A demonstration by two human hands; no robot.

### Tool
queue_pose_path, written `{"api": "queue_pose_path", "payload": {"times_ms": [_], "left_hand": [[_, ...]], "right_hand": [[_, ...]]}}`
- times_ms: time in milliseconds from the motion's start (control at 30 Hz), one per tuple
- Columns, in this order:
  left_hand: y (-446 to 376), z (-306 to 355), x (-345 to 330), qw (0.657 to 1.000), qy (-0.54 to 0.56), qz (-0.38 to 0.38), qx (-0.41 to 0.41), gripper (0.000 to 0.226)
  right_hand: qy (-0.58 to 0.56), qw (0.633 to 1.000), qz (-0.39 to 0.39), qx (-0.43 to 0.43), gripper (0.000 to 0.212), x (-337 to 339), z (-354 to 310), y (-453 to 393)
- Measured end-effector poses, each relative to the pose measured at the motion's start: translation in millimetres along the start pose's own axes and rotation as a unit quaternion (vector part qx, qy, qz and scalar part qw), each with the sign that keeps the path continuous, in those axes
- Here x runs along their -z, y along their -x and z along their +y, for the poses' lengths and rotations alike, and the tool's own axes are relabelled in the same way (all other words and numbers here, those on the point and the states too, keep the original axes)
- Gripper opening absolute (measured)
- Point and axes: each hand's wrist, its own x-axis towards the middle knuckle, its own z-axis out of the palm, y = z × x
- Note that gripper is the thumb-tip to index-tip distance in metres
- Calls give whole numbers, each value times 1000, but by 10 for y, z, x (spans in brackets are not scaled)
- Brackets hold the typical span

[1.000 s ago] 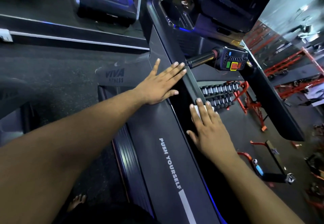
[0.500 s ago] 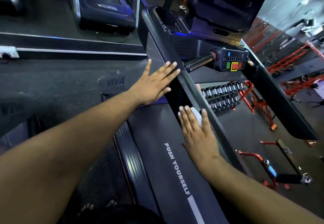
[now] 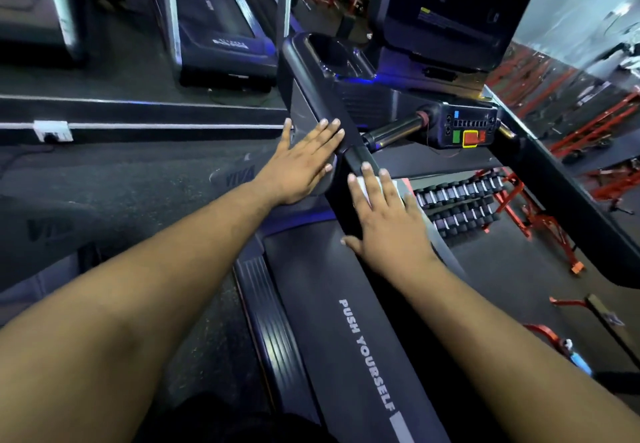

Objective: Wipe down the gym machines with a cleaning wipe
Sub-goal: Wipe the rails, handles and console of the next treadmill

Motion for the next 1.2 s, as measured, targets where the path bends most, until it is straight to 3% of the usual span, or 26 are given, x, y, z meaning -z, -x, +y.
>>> {"api": "queue_pose_path", "payload": {"times_ms": [133,233,400,500,667,767,867,1000,1100,1200], "left_hand": [[-162,13,93,999,-10,-27,-34,62],[-237,-186,189,997,-34,-49,-50,69],[-443,-609,295,995,-47,-53,-72,70],[-548,-765,251,996,-23,-51,-74,67],[-622,-1098,162,997,8,-29,-76,61],[-666,-1299,141,997,10,-23,-74,61],[-696,-1366,134,996,16,-19,-81,62],[-745,-1350,144,994,22,-16,-102,62],[-780,-1341,159,993,33,-34,-110,63],[-800,-1296,195,993,37,-45,-107,65]], "right_hand": [[-145,988,-7,-51,113,96,-60,-581],[-162,984,-12,-73,114,108,-91,-707],[6,996,18,-86,116,-67,-246,-234],[33,996,17,-86,111,1,-372,-569],[236,968,-71,41,94,-102,-711,-1160],[261,961,-66,60,77,-153,-723,-1279],[205,978,-32,29,94,42,-620,-1493],[-10,999,-29,-40,114,195,-488,-1370],[-39,997,12,-71,122,156,-415,-1038],[-64,994,-5,-93,122,177,-351,-1197]]}}
